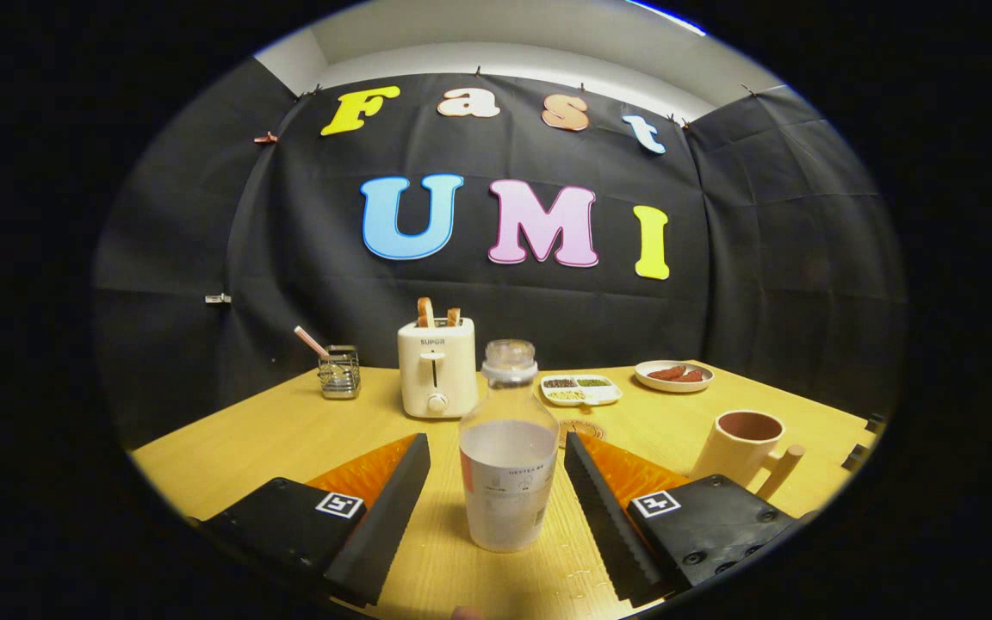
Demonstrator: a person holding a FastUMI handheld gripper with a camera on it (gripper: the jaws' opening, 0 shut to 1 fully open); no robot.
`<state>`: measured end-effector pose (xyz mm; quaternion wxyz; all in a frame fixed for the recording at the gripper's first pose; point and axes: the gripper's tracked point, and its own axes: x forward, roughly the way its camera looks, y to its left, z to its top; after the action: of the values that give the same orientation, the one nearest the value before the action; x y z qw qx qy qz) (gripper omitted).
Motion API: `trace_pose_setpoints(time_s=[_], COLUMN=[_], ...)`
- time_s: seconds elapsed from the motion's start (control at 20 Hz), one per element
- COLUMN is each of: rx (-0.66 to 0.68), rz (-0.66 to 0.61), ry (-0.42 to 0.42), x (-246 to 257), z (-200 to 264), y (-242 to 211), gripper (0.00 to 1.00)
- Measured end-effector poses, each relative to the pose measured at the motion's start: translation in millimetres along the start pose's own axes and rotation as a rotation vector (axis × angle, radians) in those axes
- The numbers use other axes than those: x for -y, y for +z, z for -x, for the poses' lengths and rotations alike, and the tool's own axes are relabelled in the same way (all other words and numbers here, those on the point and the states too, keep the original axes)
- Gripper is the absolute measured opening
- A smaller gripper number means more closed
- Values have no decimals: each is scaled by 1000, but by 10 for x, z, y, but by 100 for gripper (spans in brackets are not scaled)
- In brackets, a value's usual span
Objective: Take the bottle from table, then pour the juice into the cup, finally place the bottle on the coaster
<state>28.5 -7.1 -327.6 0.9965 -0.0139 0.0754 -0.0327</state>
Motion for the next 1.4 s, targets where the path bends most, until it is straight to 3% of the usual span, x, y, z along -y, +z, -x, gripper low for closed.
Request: trace_pose_setpoints(time_s=[0.2,0.3,0.45,0.8,1.4], rx=[-6,6,-32,24,1], rz=[-33,-26,14,-37,-14], ry=[19,22,37,35,13], x=[8,-1,-35,-20,323], z=[-124,-204,-197,141,541], y=[-192,-175,-52,955,1385], gripper=[97,76,75,74,74])
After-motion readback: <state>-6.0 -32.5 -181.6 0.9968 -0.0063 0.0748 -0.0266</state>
